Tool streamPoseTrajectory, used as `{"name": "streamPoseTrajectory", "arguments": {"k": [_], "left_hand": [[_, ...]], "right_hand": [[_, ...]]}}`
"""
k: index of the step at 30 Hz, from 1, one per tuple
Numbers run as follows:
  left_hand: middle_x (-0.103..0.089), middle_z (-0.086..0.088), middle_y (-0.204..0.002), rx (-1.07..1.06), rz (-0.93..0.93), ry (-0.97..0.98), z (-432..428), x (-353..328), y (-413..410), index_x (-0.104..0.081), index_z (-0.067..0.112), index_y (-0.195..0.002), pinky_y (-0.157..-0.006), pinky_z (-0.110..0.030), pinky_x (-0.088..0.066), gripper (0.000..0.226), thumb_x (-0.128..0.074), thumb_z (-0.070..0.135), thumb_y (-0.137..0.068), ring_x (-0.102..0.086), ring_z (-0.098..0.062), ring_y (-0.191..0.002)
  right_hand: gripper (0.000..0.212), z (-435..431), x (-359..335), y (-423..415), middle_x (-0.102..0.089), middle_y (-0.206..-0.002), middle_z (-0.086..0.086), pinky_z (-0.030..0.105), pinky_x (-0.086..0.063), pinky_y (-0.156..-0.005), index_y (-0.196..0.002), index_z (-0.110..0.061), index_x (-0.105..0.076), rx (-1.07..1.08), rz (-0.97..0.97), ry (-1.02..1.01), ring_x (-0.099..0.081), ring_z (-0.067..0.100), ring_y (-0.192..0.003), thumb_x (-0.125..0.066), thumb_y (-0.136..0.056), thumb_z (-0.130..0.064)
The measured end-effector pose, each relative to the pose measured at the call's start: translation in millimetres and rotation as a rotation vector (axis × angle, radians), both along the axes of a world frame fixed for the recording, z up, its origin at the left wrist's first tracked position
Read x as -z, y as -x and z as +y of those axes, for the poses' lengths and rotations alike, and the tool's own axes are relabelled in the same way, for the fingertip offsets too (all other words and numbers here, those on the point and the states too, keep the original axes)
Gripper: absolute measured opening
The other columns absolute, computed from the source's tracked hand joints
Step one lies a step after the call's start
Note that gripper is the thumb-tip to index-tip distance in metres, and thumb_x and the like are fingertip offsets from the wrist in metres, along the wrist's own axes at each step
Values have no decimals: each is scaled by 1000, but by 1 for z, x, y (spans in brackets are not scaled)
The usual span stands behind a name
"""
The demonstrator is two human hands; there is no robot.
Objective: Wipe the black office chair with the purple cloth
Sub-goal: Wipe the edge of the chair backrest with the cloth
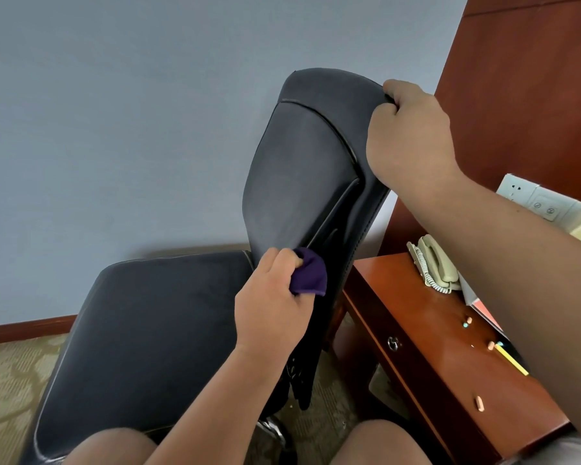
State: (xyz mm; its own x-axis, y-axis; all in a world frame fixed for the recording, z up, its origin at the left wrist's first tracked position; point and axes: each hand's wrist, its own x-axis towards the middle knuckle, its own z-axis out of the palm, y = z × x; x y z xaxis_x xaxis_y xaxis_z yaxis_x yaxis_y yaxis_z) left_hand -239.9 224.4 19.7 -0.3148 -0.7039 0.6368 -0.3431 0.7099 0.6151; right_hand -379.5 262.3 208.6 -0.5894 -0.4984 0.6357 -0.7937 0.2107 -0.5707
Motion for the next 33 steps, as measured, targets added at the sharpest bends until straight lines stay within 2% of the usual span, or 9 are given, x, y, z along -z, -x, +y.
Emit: {"name": "streamPoseTrajectory", "arguments": {"k": [4, 7, 9, 14, 17, 20, 22, 30, 33], "left_hand": [[-52, 15, -84, -20, -101, -111, -4, 26, -9, -47, 25, -86, -49, -19, -36, 27, -73, 23, -82, -51, -9, -61], [-51, 14, -83, -37, -173, -143, -3, 41, -15, -42, 26, -85, -48, -18, -35, 34, -76, 25, -82, -51, -10, -59], [-52, 13, -83, -49, -188, -156, -3, 45, -17, -44, 25, -84, -48, -18, -36, 32, -76, 25, -82, -51, -10, -59], [-51, 15, -77, -48, -170, -174, -1, 34, -16, -46, 29, -78, -52, -20, -40, 27, -72, 23, -83, -51, -7, -60], [-52, 14, -74, -40, -95, -98, -2, 20, -11, -53, 26, -76, -50, -23, -43, 24, -75, 16, -78, -51, -8, -58], [-52, 15, -75, -14, -25, -16, -2, 2, -2, -58, 22, -79, -49, -18, -37, 23, -77, 12, -73, -49, -7, -59], [-51, 16, -78, -6, -20, -11, -3, -2, 2, -58, 23, -81, -50, -16, -34, 22, -77, 13, -74, -47, -7, -61], [-57, 17, -81, 37, 17, -135, -10, 25, -8, -62, 28, -89, -58, -18, -43, 24, -77, 13, -77, -55, -8, -72], [-64, 18, -85, 102, 34, -277, -14, 31, -17, -67, 29, -93, -66, -27, -54, 21, -77, 15, -80, -61, -6, -79]], "right_hand": [[30, -1, -1, 5, -41, -75, -10, 13, -28, -43, -75, -29, -43, -21, -24, -9, -35, 11, -58, -29, -90, -8], [32, -2, -1, 4, -32, -71, -13, 11, -31, -42, -70, -34, -25, -22, -28, -12, -33, 8, -56, -29, -90, -9], [34, -1, 0, 3, -30, -68, -12, 11, -31, -43, -68, -33, -23, -27, -17, -1, -32, 10, -55, -29, -90, -7], [31, 1, 1, 2, -33, -66, -7, 11, -33, -45, -69, -27, -30, -12, 0, 24, -32, 14, -56, -29, -90, -5], [28, 0, 0, -1, -35, -66, -7, 12, -33, -45, -70, -24, -35, -3, -14, 22, -32, 14, -56, -29, -90, -5], [31, 0, 1, -2, -32, -65, -6, 12, -33, -46, -67, -26, -29, 3, 1, 28, -31, 15, -55, -29, -90, -5], [29, 0, 1, 0, -33, -66, -8, 10, -34, -46, -70, -26, -34, 6, -5, 20, -33, 14, -55, -29, -91, -6], [33, -3, 1, 6, -28, -68, -11, 13, -32, -46, -68, -32, -24, 8, 21, 6, -30, 10, -56, -28, -90, -8], [34, -3, 1, 7, -22, -70, -14, 15, -27, -45, -70, -36, -17, 17, 24, -20, -26, 5, -57, -28, -89, -10]]}}
